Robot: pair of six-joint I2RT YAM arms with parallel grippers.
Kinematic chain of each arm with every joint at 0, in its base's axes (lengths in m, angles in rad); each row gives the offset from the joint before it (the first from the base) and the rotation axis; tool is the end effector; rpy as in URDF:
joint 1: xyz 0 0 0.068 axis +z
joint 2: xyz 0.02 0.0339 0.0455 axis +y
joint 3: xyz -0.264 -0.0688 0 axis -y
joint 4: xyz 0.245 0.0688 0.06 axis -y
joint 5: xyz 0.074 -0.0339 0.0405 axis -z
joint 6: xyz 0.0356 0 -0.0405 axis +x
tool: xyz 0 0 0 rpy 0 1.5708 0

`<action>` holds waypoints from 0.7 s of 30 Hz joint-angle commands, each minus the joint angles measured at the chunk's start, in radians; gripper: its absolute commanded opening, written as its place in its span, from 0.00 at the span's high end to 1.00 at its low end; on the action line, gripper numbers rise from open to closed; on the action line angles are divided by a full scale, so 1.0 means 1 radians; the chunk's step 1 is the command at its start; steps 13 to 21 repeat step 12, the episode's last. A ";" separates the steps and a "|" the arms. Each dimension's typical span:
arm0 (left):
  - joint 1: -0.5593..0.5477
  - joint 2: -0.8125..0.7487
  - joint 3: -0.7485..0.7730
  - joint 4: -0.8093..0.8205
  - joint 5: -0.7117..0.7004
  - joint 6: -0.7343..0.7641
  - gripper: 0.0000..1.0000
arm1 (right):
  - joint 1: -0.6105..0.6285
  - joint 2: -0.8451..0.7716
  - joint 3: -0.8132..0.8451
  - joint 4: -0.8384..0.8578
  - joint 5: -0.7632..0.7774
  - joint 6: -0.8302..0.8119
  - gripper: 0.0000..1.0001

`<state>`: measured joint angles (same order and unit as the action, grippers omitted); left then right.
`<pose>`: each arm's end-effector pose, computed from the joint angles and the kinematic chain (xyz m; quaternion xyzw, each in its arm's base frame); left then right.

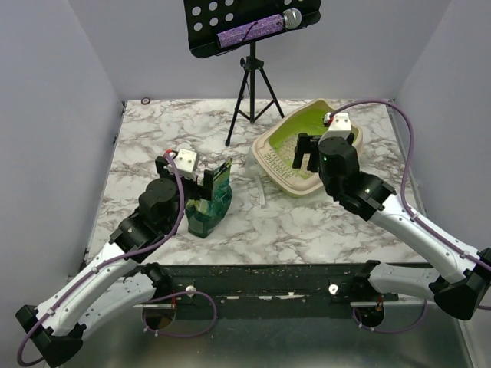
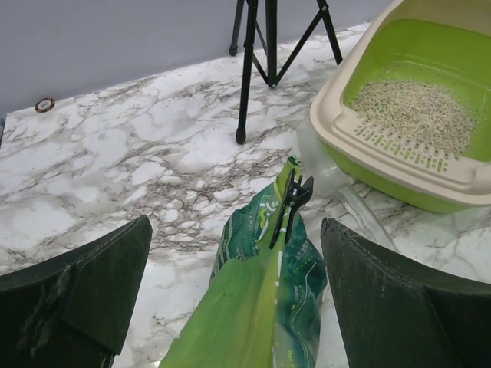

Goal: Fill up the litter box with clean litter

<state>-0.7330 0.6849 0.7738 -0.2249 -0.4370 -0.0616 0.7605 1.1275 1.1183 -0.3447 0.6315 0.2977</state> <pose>0.1286 -0.0955 0.3476 0.1078 0.7415 -0.0977 0.6550 0.1946 0.1562 0.3741 -0.0061 0.7999 0.0543 0.5977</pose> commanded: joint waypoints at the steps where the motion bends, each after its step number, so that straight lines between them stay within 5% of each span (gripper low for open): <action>1: 0.001 0.005 -0.024 0.052 -0.055 0.026 0.01 | 0.005 0.008 -0.006 -0.002 0.161 -0.026 0.00; 6: 0.003 -0.001 -0.056 0.068 -0.065 0.032 0.01 | 0.007 -0.006 -0.025 -0.007 0.260 -0.005 0.00; 21: 0.001 -0.015 -0.065 0.073 -0.062 0.037 0.01 | 0.007 -0.040 -0.067 0.048 0.241 -0.020 0.00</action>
